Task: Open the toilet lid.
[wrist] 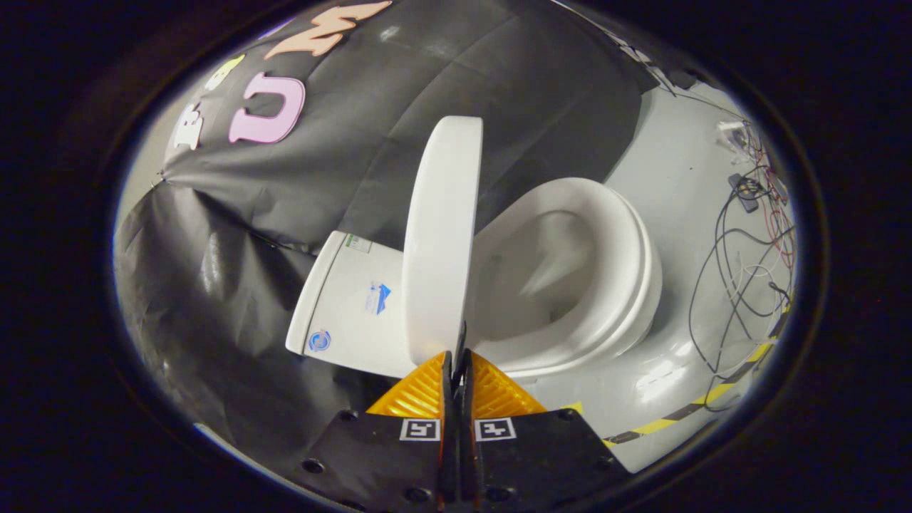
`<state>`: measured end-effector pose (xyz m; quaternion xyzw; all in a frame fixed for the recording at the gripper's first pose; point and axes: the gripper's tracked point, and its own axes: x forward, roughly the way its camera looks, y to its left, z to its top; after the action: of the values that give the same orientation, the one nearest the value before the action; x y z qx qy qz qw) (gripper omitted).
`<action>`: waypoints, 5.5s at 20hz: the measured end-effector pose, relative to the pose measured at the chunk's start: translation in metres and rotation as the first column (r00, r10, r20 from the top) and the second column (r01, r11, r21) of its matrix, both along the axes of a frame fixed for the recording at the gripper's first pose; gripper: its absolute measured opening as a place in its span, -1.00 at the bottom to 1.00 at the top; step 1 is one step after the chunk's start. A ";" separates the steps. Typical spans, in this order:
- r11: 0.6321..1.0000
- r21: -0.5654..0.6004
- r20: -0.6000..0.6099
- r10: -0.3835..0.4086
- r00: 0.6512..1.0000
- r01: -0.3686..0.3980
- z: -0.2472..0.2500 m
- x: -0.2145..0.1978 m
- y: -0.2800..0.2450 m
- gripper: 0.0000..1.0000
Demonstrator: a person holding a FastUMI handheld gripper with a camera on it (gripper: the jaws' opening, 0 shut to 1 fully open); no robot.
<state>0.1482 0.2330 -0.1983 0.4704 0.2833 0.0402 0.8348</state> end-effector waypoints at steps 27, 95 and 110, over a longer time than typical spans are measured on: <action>0.972 -0.234 -0.050 0.020 0.999 -0.032 0.071 0.023 0.047 -0.92; 0.885 -0.414 0.088 0.274 0.958 -0.215 0.161 0.111 0.227 0.01; 0.790 -0.608 0.205 0.260 0.944 -0.085 0.245 0.113 0.116 0.98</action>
<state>0.2613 0.3492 0.0465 0.1487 0.2038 0.0927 0.9632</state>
